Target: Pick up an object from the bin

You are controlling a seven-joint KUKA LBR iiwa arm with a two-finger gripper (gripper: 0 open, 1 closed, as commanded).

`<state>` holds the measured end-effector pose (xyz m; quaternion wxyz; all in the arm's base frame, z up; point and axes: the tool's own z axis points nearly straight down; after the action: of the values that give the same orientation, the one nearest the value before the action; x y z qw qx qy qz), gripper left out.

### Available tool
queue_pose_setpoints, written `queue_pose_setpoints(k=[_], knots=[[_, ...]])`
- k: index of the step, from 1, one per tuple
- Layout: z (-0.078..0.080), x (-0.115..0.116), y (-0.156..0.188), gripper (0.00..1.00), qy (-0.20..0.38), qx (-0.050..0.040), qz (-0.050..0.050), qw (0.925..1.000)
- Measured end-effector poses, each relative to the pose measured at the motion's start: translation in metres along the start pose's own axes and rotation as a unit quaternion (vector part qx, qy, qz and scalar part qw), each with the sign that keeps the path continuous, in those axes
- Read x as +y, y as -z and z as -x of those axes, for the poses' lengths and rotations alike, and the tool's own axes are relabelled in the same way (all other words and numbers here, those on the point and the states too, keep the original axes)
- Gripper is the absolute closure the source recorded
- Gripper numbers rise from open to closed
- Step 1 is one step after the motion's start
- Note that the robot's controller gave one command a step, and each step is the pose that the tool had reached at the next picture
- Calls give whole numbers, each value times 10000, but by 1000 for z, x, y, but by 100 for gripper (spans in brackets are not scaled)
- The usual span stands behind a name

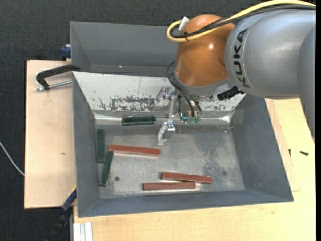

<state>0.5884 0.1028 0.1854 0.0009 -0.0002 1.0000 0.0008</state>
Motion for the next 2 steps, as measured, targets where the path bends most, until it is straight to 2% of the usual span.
queue_pose_setpoints(k=[1,2], knots=[[0,0,-2,0,-10,-14,2,10000],[-9,10,-43,0,332,39,-9,9994]])
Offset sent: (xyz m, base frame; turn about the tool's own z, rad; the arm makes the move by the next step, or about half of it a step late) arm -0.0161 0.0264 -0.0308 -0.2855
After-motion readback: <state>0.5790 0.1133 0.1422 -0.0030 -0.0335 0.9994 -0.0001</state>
